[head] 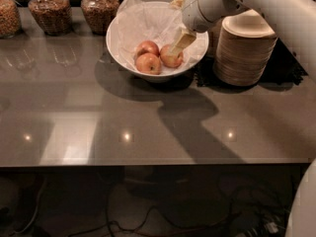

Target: Pick apple from white bowl

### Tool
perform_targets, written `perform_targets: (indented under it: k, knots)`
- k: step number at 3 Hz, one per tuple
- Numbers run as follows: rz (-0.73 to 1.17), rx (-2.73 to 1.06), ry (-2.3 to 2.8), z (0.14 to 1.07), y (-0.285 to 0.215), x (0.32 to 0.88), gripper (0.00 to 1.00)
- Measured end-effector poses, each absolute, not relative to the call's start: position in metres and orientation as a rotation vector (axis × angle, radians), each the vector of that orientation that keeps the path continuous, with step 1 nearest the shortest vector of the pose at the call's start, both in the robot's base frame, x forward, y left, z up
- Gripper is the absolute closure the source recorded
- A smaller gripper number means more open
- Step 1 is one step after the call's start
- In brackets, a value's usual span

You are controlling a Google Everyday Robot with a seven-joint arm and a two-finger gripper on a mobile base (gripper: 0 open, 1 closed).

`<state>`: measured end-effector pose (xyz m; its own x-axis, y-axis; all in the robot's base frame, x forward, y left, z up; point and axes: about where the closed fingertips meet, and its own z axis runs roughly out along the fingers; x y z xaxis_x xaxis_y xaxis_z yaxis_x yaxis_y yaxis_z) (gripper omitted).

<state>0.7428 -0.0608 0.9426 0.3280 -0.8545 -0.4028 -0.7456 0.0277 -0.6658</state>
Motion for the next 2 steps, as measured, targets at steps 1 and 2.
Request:
perform_targets:
  k: [1,2]
  knots:
    - [-0.167,-1.766,1.447,0.9331,-0.0619,0.7442,0.24]
    - [-0.166,-1.794,1.464,0.9240,-0.0645,0.7425,0.23]
